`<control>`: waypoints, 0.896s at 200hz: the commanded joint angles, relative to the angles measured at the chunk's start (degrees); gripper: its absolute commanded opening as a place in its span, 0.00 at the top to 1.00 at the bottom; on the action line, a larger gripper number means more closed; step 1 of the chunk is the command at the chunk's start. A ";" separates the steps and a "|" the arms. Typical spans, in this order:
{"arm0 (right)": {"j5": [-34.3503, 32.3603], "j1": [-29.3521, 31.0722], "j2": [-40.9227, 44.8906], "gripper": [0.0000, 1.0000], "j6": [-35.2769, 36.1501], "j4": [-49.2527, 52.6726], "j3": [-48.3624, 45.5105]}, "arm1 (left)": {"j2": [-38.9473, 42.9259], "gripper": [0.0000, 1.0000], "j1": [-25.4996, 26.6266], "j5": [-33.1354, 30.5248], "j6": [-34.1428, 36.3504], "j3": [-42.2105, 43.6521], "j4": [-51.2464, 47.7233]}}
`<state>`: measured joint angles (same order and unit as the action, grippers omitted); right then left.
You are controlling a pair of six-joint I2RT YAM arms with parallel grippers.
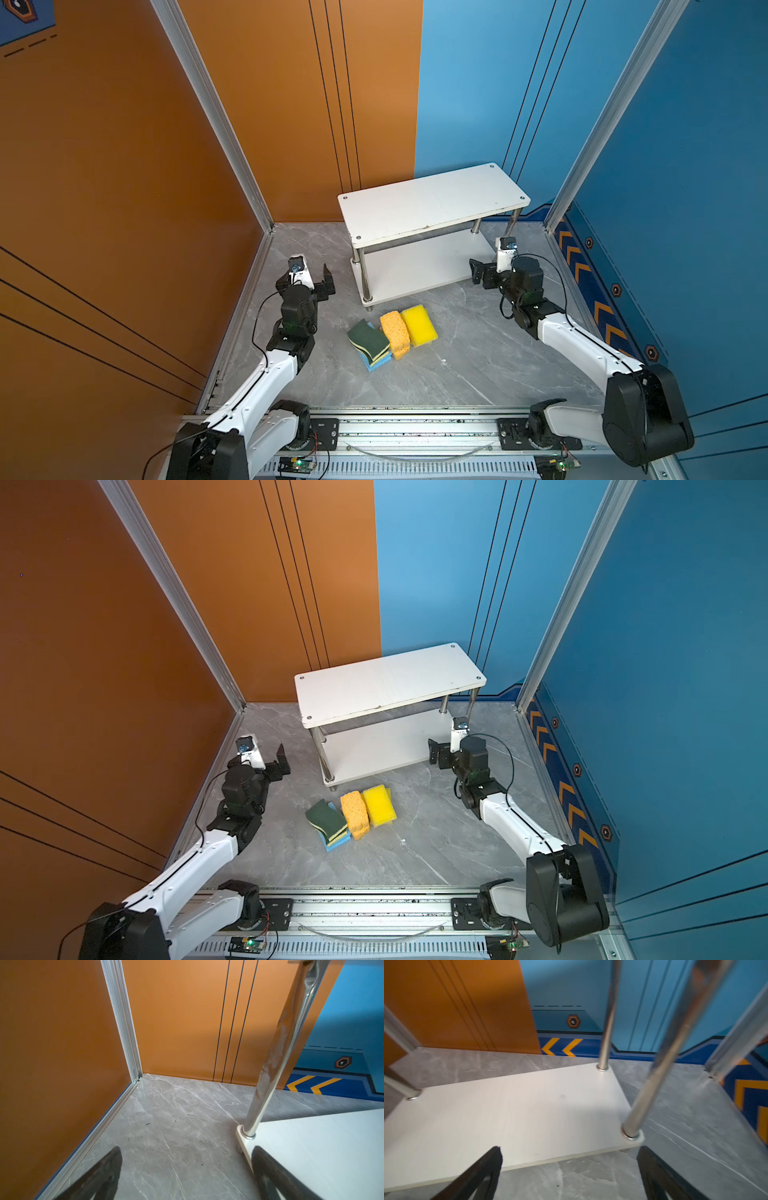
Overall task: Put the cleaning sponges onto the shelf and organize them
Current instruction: 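Move the left gripper toward the green sponges while the right gripper approaches the yellow sponges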
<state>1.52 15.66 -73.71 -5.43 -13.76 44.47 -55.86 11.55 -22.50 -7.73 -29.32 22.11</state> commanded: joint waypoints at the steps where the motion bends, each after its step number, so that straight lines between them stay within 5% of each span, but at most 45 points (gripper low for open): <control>1: 4.98 5.10 -0.92 0.00 -2.65 16.36 2.99 | 1.42 0.02 1.70 -3.37 -10.13 -3.32 -18.34; 64: 8.87 11.11 7.27 0.00 -12.33 16.49 -3.37 | 4.23 0.03 9.56 3.73 -26.14 -3.86 -27.00; 104: 14.46 13.81 12.87 0.00 -16.54 16.75 -5.87 | 6.19 0.02 16.26 2.65 -32.79 -4.79 -32.35; 179: 12.96 19.66 7.48 0.00 -13.28 24.81 -1.46 | 12.49 0.02 19.34 10.93 -44.95 -1.75 -38.88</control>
<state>14.79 33.45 -62.89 -20.40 5.19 39.83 -46.26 29.63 -14.66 -47.40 -32.12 -12.34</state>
